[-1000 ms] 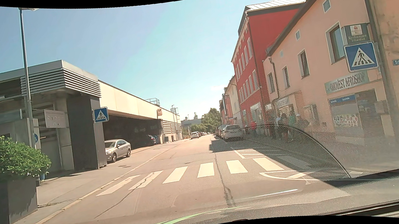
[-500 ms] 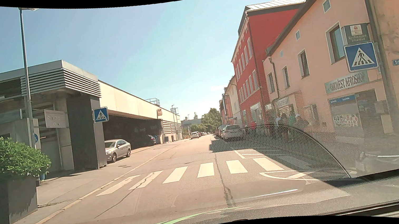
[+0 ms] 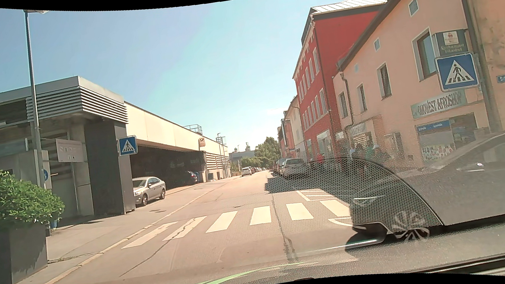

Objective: Follow the waypoints while adhering to traffic rules and regulations

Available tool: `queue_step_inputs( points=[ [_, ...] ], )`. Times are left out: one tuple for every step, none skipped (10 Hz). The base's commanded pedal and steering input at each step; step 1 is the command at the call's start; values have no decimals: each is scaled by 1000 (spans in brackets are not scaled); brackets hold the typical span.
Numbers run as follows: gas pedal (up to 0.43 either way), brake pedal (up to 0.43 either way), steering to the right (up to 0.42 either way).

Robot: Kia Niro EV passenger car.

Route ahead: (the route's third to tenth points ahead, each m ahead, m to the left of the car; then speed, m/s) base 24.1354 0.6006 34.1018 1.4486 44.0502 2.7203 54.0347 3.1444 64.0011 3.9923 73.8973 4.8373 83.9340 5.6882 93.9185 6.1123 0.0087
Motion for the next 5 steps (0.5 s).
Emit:
queue_step_inputs(
  points=[
    [0,311,-1],
    [0,287,-1],
    [0,244,-1],
    [0,201,-1],
    [0,183,0]
  ],
)
